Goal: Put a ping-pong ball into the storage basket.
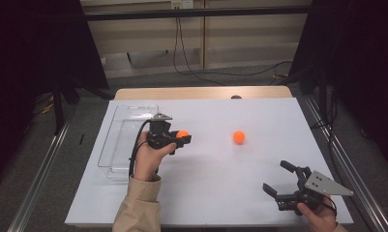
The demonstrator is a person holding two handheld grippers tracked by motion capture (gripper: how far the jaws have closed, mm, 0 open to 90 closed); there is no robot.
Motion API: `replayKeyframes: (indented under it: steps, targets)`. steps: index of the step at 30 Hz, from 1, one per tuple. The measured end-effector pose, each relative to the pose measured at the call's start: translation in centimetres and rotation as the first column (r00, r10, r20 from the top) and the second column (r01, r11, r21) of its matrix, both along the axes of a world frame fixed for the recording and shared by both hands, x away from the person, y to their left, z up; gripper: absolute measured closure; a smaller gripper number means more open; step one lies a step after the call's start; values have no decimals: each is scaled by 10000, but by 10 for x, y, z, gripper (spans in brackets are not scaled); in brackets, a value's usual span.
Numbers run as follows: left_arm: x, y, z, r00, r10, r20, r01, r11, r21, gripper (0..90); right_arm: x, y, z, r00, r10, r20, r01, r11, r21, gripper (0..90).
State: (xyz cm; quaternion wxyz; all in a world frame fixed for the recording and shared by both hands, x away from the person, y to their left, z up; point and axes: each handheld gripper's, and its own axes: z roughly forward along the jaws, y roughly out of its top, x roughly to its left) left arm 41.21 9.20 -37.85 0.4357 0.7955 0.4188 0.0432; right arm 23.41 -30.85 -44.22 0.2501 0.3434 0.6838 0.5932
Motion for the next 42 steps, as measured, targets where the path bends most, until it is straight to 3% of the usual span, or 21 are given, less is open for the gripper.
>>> replayKeyframes:
  steps: [8, 14, 42]
  targets:
    - [0, 3, 0, 9999, 124, 21, -125, 9998, 175, 508, 0, 0, 0, 10000, -5, 2, 5, 10000, 8, 21]
    - [1, 7, 1, 9997, 246, -5, -246, 9997, 68, 508, 0, 0, 0, 10000, -2, -2, 2, 10000, 4, 21]
    - [1, 25, 7, 9956, 882, 300, -899, 9942, 596, 508, -1, 0, 0, 10000, -7, 25, 7, 10000, 10, 22]
